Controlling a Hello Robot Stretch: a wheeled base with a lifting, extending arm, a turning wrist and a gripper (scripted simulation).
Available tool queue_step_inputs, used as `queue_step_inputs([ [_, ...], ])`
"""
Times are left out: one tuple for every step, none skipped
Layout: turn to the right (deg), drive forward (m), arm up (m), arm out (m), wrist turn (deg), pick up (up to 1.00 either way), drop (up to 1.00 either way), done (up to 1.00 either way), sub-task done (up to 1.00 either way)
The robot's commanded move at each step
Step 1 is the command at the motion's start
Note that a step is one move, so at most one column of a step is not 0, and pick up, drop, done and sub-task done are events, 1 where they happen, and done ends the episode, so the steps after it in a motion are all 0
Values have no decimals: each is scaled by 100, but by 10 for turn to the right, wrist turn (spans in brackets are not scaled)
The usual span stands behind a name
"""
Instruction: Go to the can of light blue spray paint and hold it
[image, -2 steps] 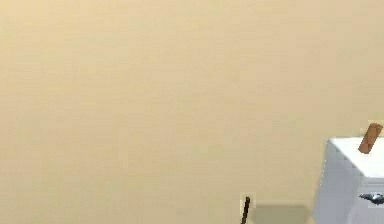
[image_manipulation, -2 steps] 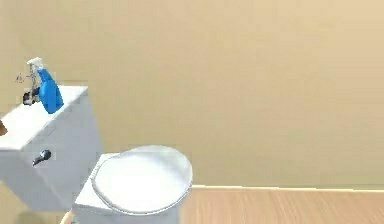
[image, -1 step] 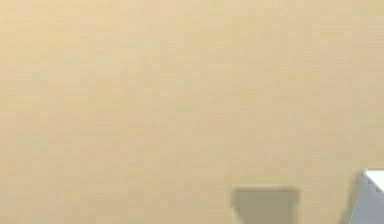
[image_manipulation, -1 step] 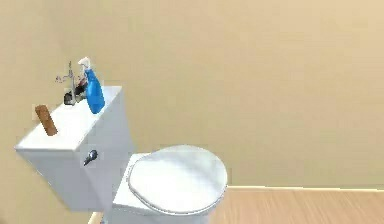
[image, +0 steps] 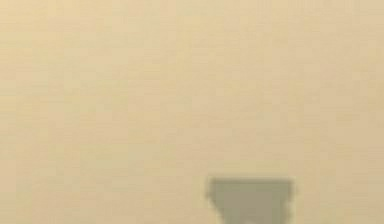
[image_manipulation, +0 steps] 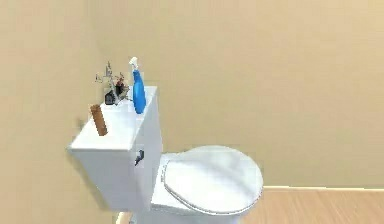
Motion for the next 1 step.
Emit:
queue_step_inputs([
  [450,0,0,0,0,0,0,0,0],
])
